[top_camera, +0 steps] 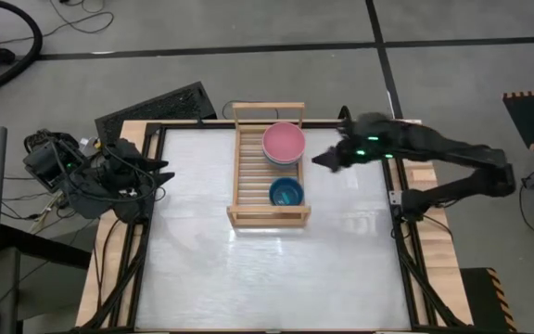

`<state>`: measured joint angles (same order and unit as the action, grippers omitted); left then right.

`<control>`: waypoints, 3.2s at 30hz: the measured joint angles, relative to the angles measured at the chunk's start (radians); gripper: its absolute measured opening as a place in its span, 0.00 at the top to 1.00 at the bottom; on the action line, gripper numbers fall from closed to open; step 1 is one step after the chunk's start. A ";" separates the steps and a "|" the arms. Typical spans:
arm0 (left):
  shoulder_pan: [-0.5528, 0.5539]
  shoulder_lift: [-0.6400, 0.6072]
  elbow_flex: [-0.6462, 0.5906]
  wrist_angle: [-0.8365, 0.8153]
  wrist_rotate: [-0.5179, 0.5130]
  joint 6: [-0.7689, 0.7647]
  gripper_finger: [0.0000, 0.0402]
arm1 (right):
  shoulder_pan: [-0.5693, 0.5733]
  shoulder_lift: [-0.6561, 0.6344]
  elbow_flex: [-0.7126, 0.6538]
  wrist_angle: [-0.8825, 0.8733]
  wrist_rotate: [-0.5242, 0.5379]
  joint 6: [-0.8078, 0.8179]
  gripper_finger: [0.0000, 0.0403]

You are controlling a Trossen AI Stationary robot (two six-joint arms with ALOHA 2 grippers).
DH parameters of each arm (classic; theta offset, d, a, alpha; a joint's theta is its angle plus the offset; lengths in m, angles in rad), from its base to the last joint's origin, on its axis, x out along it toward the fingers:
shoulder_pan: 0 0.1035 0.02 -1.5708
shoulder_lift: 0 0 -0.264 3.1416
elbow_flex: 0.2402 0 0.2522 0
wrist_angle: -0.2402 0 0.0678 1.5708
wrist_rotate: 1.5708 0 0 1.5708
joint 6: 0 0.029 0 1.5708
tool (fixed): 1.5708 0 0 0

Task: Place and stack bowls onto a shelf
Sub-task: Return to Home Position

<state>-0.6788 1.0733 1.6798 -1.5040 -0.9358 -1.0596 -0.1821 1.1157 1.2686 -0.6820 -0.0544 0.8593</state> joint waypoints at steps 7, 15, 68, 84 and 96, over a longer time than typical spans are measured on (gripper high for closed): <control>0.000 0.000 0.000 -0.001 0.247 -0.019 0.59 | 0.146 -0.225 0.001 0.042 -0.004 -0.217 0.63; 0.001 0.010 0.000 0.010 0.087 0.172 0.59 | 0.295 -0.354 -0.072 0.154 0.000 -0.493 0.63; -0.072 -1.070 -1.497 1.202 0.197 0.479 0.59 | 0.377 -1.113 -1.259 0.920 0.001 -0.709 0.60; -0.080 -1.070 -1.621 1.444 0.500 0.587 0.59 | 0.370 -1.110 -1.259 0.786 0.004 -0.826 0.60; -0.080 -1.069 -1.618 1.393 1.087 0.861 0.59 | 0.370 -1.110 -1.259 0.708 0.005 -0.826 0.60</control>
<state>-0.7589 0.0040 0.0616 -0.1107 0.1515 -0.1986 0.1875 0.0057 0.0093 0.0261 -0.0494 0.0335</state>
